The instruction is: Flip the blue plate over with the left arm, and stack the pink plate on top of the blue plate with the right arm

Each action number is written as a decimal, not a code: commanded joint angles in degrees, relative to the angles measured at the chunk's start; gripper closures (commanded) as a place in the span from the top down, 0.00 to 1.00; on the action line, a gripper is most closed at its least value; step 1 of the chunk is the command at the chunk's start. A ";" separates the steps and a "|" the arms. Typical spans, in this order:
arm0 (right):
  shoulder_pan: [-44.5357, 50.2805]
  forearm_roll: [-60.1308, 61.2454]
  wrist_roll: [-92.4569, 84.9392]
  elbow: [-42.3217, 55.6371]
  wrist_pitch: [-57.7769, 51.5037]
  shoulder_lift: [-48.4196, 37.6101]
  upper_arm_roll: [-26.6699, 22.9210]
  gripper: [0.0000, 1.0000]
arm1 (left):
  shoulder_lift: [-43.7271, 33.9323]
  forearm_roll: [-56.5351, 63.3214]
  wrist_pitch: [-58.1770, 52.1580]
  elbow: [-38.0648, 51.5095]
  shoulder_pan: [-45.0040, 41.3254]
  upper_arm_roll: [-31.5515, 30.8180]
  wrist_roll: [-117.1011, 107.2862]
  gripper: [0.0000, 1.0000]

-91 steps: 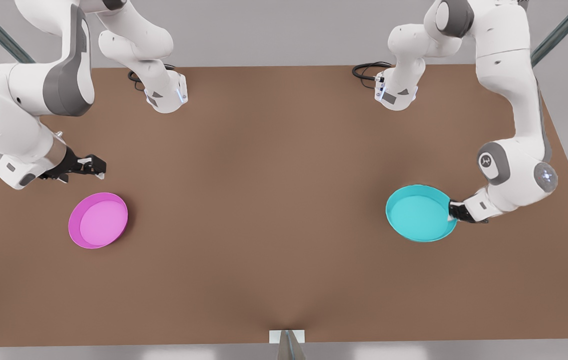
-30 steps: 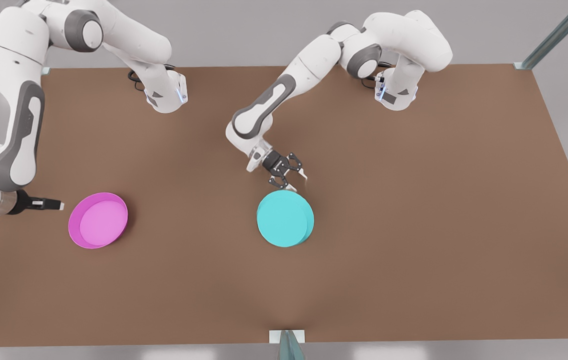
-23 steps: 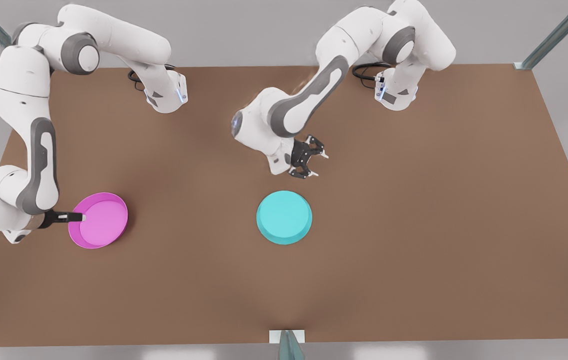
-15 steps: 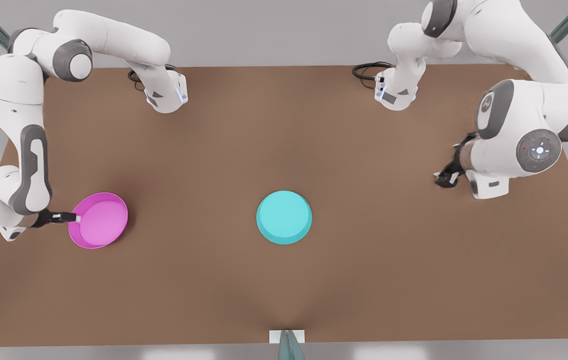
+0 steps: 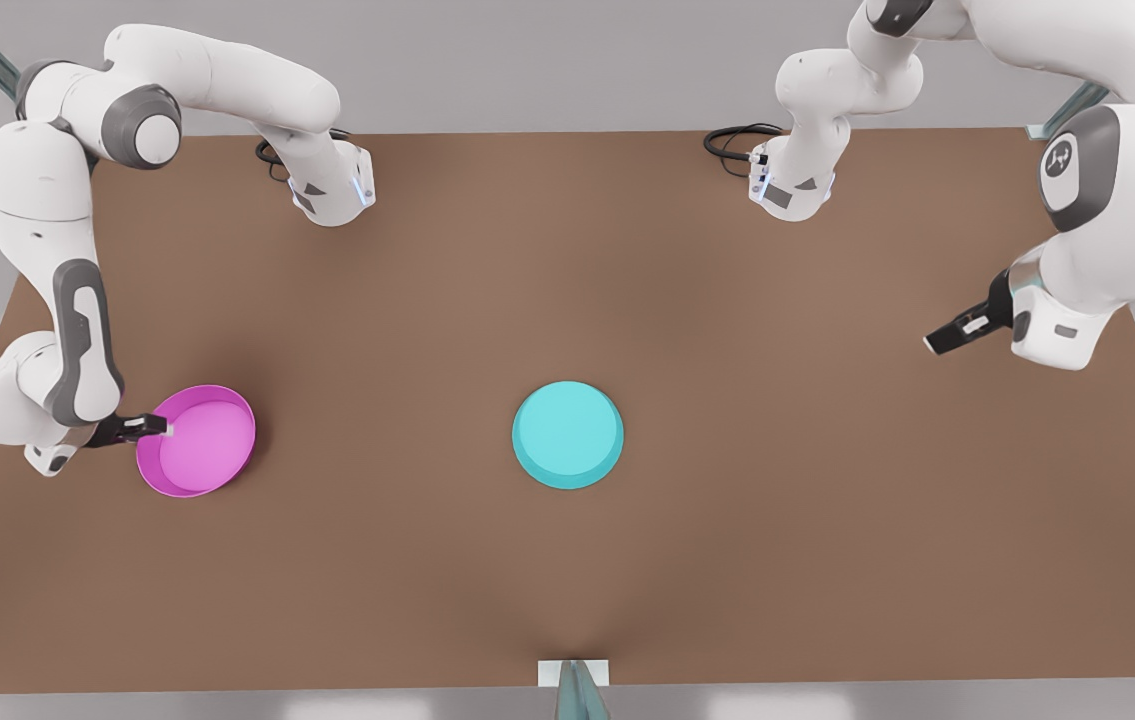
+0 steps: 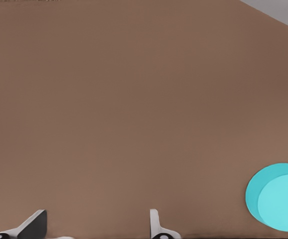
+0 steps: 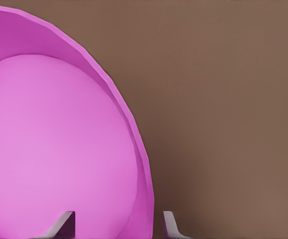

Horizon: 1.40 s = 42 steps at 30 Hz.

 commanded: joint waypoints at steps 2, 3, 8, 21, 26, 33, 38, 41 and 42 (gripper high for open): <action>0.13 -0.69 -7.55 0.07 0.93 0.02 0.01 0.51 | -0.28 -0.26 -0.73 0.04 -0.01 0.00 25.37 1.00; 0.22 -0.78 -7.55 0.16 0.93 0.02 0.01 0.48 | -0.54 -0.26 -0.73 0.04 -0.01 0.09 25.46 1.00; 0.31 -0.86 -8.69 0.33 0.93 0.55 0.01 0.38 | -0.54 -0.61 -0.99 0.04 -0.01 -0.09 25.37 1.00; 1.10 -0.95 -8.78 1.39 0.40 0.81 0.27 0.21 | -0.28 -0.53 -0.99 0.04 -0.01 -0.09 25.37 1.00; 1.54 1.77 -5.53 3.05 -7.50 -0.24 4.91 0.21 | -0.46 -0.44 -1.08 0.04 -0.01 -0.09 25.37 1.00; 5.49 3.35 18.99 3.06 -11.20 -4.02 22.42 0.21 | -0.54 -0.53 -1.25 0.04 -0.01 -0.09 25.28 1.00; 16.82 5.90 37.27 3.94 -11.38 -4.46 23.30 0.21 | -0.72 -0.53 -1.52 0.04 -0.09 -0.18 25.37 1.00; 23.33 6.43 52.65 4.81 -11.20 -4.11 23.12 0.21 | -0.98 -0.53 -1.61 0.04 -0.09 -0.18 25.11 1.00; 24.91 6.52 57.57 5.43 -11.11 -3.76 23.12 0.21 | -0.98 -0.53 -1.61 0.04 -0.09 -0.18 25.11 1.00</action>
